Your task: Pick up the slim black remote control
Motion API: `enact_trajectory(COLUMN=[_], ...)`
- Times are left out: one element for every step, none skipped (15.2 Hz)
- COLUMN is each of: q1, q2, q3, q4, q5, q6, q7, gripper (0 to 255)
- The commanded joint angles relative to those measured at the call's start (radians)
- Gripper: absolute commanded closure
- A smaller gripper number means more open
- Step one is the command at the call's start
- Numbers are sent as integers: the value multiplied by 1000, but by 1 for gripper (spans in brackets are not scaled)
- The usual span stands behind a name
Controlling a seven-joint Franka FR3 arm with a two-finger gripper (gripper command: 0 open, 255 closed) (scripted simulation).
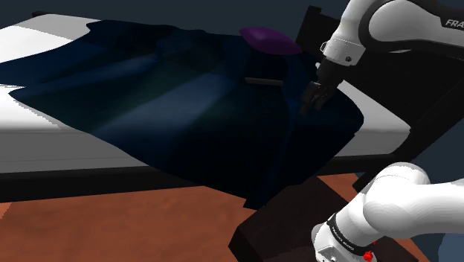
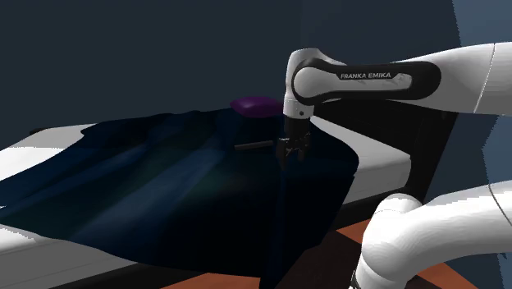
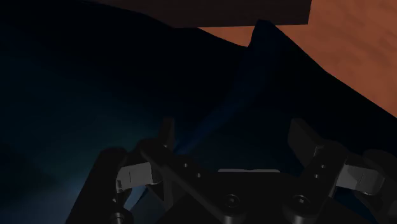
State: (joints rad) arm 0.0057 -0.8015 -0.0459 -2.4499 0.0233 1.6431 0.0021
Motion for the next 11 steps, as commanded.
enact_trajectory(q1=[0, 4, 9, 15, 22, 28, 36, 43, 51, 60, 68], q2=[0, 27, 56, 86, 117, 149, 182, 215, 250, 285, 321], q3=[0, -22, -44, -66, -87, -107, -126, -145, -163, -181, -198], q4=[0, 13, 28, 44, 62, 82, 103, 126, 150, 176, 203], q5=[0, -19, -37, -54, -69, -82, -94, -104, -112, -118, -122], q6=[0, 15, 31, 46, 62, 77, 92, 106, 120, 133, 145], q7=[0, -50, -100, -149, -198, -247, -295, -343, -391, -439, -487], gripper=[0, 0, 0, 0, 0, 0, 0, 0, 0, 0, 0])
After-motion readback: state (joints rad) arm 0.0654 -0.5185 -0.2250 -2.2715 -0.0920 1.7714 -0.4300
